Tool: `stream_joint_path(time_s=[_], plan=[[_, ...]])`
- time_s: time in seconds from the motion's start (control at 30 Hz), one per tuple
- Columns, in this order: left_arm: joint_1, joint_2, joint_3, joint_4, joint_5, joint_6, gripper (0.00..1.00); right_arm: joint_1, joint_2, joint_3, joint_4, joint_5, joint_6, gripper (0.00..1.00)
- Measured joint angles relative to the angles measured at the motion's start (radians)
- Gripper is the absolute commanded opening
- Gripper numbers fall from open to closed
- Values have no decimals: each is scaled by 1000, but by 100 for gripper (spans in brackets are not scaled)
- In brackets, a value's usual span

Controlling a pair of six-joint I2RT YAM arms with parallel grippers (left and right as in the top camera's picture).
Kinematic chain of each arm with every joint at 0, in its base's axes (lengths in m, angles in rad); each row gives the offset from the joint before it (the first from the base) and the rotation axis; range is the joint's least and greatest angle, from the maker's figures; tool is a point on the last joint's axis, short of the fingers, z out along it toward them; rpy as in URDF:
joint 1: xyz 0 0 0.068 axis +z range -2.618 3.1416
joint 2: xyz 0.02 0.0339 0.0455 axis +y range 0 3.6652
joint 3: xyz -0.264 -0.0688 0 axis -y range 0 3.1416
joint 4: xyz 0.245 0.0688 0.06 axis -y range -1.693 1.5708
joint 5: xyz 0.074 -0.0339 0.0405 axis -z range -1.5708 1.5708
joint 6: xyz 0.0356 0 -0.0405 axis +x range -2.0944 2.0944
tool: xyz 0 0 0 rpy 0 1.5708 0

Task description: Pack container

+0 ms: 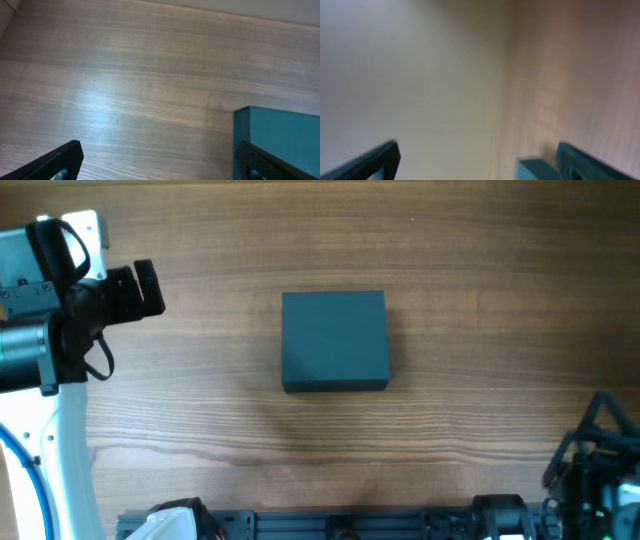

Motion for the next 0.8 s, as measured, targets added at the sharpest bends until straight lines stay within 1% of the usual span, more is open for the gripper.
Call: stream_joint_path(time_s=[0.03,0.07,0.13,0.23,0.3,0.4,0.5,0.6,0.8], plan=[[0,0,0,1,0,0,100,0,0,2,69,-27,-127,100],[0,0,0,1,0,0,100,0,0,5,99,-52,-241,100],[0,0,0,1,0,0,100,0,-1,5,97,-92,-422,100],[0,0,0,1,0,0,100,0,-1,5,59,-117,-543,100],[0,0,0,1,0,0,100,0,-1,5,3,-126,-586,100],[0,0,0,1,0,0,100,0,-1,5,-63,-134,-621,100],[0,0,0,1,0,0,100,0,-1,5,-128,-137,-608,100],[0,0,0,1,0,0,100,0,-1,4,-179,-143,-551,100],[0,0,0,1,0,0,100,0,-1,4,-226,-143,-375,100]])
